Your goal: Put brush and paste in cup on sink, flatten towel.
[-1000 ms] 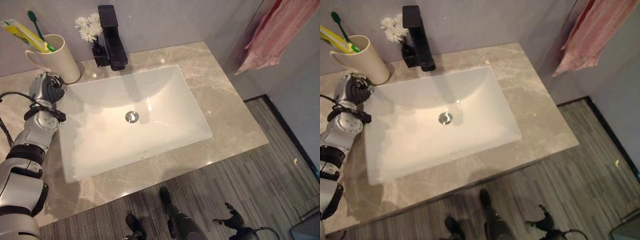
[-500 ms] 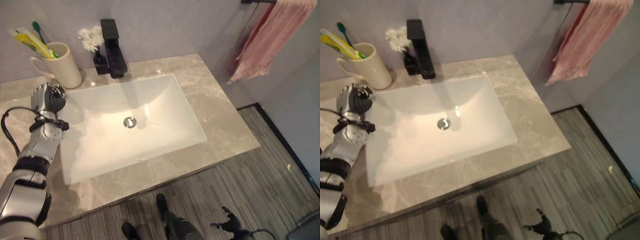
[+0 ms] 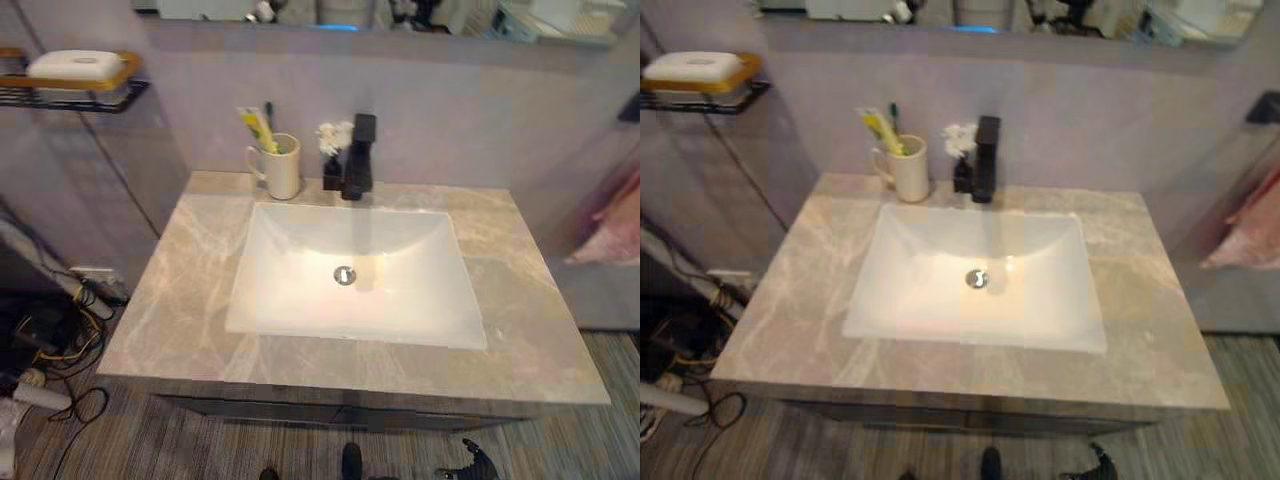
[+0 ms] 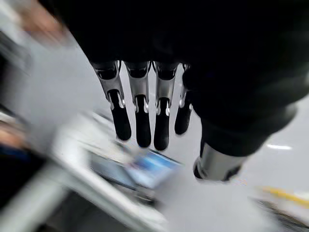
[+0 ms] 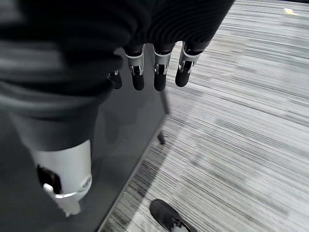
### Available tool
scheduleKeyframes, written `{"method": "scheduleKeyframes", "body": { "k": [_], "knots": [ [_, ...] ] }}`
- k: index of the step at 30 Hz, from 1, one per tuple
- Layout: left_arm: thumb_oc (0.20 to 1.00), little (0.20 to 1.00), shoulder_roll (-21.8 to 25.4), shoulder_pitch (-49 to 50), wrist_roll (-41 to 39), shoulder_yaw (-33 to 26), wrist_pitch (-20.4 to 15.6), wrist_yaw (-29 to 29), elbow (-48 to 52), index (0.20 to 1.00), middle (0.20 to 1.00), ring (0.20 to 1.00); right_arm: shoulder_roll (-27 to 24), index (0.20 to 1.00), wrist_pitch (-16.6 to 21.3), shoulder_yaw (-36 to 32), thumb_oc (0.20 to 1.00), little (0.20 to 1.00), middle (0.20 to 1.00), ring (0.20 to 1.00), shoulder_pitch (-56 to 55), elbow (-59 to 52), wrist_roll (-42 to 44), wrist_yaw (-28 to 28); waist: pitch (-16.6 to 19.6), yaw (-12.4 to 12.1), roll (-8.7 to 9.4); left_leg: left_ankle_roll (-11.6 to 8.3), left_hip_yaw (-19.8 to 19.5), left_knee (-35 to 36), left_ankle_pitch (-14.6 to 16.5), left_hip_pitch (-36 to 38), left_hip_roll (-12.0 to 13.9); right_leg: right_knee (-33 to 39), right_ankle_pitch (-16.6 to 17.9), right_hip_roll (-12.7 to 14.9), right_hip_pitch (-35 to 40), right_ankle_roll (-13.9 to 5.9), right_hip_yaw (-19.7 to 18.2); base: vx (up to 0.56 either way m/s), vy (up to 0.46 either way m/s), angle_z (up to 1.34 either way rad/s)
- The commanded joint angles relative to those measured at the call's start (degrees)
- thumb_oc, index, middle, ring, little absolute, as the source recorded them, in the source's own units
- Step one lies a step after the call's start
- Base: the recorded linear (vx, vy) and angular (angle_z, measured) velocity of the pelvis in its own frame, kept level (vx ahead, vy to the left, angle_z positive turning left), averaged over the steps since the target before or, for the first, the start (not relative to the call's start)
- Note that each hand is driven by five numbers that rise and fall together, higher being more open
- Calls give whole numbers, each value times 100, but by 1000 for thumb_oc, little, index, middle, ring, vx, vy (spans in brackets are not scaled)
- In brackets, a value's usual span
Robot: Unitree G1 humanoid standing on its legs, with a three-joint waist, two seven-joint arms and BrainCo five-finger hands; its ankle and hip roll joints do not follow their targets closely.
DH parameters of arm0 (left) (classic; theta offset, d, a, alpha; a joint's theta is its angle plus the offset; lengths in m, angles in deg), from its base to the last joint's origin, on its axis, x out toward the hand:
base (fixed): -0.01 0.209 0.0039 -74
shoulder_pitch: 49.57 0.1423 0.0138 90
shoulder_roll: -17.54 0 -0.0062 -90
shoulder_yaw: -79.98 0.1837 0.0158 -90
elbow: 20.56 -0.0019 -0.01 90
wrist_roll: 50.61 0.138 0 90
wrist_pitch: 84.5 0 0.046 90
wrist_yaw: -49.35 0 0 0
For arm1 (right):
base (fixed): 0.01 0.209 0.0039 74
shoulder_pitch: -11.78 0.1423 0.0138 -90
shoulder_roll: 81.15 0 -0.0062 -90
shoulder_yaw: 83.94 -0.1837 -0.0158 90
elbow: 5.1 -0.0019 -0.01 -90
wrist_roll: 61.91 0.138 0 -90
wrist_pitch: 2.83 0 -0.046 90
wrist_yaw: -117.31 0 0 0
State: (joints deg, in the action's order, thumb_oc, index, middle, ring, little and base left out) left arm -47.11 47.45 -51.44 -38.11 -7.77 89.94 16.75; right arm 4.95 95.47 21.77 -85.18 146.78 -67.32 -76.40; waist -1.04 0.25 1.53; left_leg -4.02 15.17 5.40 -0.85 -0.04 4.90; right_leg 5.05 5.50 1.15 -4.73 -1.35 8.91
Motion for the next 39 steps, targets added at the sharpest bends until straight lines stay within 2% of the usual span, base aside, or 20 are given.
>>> {"method": "scheduleKeyframes", "body": {
  "k": [1,2,3,5,6,10,14,15,20,21,23,25,26,30,31,32,33,34,35,39],
  "knots": [
    [1000,1000,-674,-203,-1067,616,395,-1396,-1295,1000,1000,1000,-104,1000,-75,-84,1000,1000,1000,1000,249,144,-78,-107,-120,234,-55,-148,-37,-62,-355,17,69,-343,-511,-14,196,-300,-155,-50,-14,31],
    [1000,1000,-667,-219,-1074,626,383,-1404,-1315,1000,1000,1000,-105,1000,-76,-92,1000,1000,1000,1000,252,143,-77,-106,-107,227,-57,-147,-35,-55,-375,-7,70,-339,-493,-16,171,-296,-156,-66,37,16],
    [1000,1000,-868,-154,-965,951,692,-2178,-1970,1000,1000,1000,-264,1000,-141,-177,1000,1000,1000,1000,401,271,-53,-27,-163,219,-97,-103,-156,-151,-355,-6,19,-373,-471,-4,159,-285,-203,-103,61,12],
    [1000,1000,-1117,-256,280,2066,915,-3045,-2529,1000,1000,1000,-566,1000,-258,-242,1000,1000,1000,1000,812,446,-30,180,-303,229,-96,12,-690,-852,97,-191,-186,-604,-423,105,16,-255,-366,-168,132,-3],
    [1000,1000,-1282,-252,148,2202,889,-3318,-2522,1000,1000,1000,-614,1000,-277,-301,1000,1000,1000,1000,898,523,36,209,-291,251,-120,38,-827,-951,210,-248,-223,-650,-399,133,-71,-263,-412,-129,171,-8],
    [1000,1000,-2223,-556,1755,3940,1005,-3703,-2731,1000,1000,1000,-486,1000,-271,-316,1000,1000,1000,1000,1146,342,364,425,-209,410,-143,145,-1473,-1180,638,-98,-358,-885,-322,80,-375,-334,-973,-49,213,-60],
    [1000,1000,-2492,-813,2389,4743,1000,-3693,-2471,1000,1000,1000,-476,1000,-336,-353,1000,1000,1000,1000,1034,197,399,485,-231,580,-144,274,-1300,-938,714,20,-454,-990,-128,201,-597,-512,-1186,-118,313,-77],
    [1000,1000,-2577,-1123,2440,5169,954,-3602,-2186,1000,1000,1000,-449,1000,-359,-291,1000,1000,1000,1000,1099,264,433,444,-375,670,-108,397,-1284,-852,718,-17,-639,-1020,149,323,-861,-696,-1438,-168,236,-23],
    [1000,1000,-2712,-1722,2057,5408,929,-3509,-2024,1000,1000,1000,-253,1000,-499,-266,1000,1000,1000,1000,1245,663,513,393,-623,757,-15,484,-916,-676,596,-166,-810,-681,870,653,-1249,-968,-1636,-252,272,-73],
    [1000,1000,-2754,-1839,2118,5625,911,-3536,-1955,1000,1000,1000,-202,1000,-566,-240,1000,1000,1000,1000,1300,783,460,385,-689,743,-44,477,-755,-648,580,-153,-741,-618,925,738,-1308,-977,-1363,-135,135,-99],
    [1000,1000,-2773,-1990,2197,5835,935,-3564,-1815,1000,1000,1000,-106,1000,-582,-234,1000,1000,1000,1000,1273,921,513,401,-752,647,-112,473,-453,-567,429,-211,-648,-933,560,786,-1305,-878,-633,-260,255,-129],
    [1000,1000,-2753,-1971,2128,5800,964,-3569,-1802,1000,1000,1000,-56,1000,-586,-311,1000,1000,1000,1000,1129,1148,595,400,-688,535,-198,522,-99,-357,240,-208,-569,-1813,-89,542,-996,-714,-264,-237,252,-138],
    [1000,1000,-2752,-1973,2128,5800,964,-3570,-1801,1000,1000,1000,-54,1000,-586,-312,1000,1000,1000,1000,1130,1148,595,400,-679,525,-192,520,-87,-355,228,-222,-571,-1815,-80,542,-1017,-710,-276,-157,116,-102],
    [1000,1000,-2728,-1906,2026,5535,1043,-3552,-2020,1000,1000,1000,34,1000,-589,-532,1000,1000,1000,1000,977,1373,755,355,-614,423,-202,524,682,-280,180,-255,-427,-2172,-913,507,-360,-622,420,-193,101,-103],
    [1000,1000,-2735,-1863,2027,5483,1050,-3538,-2056,1000,1000,1000,45,1000,-587,-540,1000,1000,1000,1000,951,1375,740,360,-591,382,-158,515,884,-311,186,-288,-403,-2031,-957,540,-220,-615,535,-234,29,-164],
    [1000,1000,-2718,-1742,2026,5256,1087,-3492,-2149,1000,1000,1000,75,1000,-592,-533,1000,1000,1000,1000,955,1382,677,350,-535,240,-83,543,1468,-347,141,-407,-243,-1856,-991,691,24,-594,1094,-210,-7,-178],
    [1000,1000,-2715,-1737,2030,5252,1086,-3490,-2149,1000,1000,1000,78,1000,-594,-528,1000,1000,1000,1000,952,1379,676,349,-530,222,-77,540,1493,-355,148,-406,-239,-1850,-987,687,19,-593,1071,-332,-12,-183],
    [1000,1000,-2710,-1659,1921,5025,1089,-3428,-2162,1000,1000,1000,78,1000,-590,-484,1000,1000,1000,1000,1018,1334,583,327,-498,98,-55,563,2024,-417,112,-479,-65,-1879,-972,840,115,-606,1642,-251,-14,-210],
    [1000,1000,-2693,-1649,1825,4897,1099,-3364,-2113,1000,1000,1000,70,1000,-596,-427,1000,1000,1000,1000,1089,1287,506,305,-486,-12,-55,567,2310,-526,107,-526,48,-1920,-984,871,145,-608,1851,-252,-14,-201],
    [1000,1000,-2638,-1689,1223,4556,976,-3300,-1796,1000,1000,1000,91,1000,-547,-336,1000,1000,1000,1000,1061,1135,432,277,-547,-75,-49,494,2712,-894,83,-620,280,-1518,-986,791,12,-530,1777,-176,-151,-196]
  ]
}}
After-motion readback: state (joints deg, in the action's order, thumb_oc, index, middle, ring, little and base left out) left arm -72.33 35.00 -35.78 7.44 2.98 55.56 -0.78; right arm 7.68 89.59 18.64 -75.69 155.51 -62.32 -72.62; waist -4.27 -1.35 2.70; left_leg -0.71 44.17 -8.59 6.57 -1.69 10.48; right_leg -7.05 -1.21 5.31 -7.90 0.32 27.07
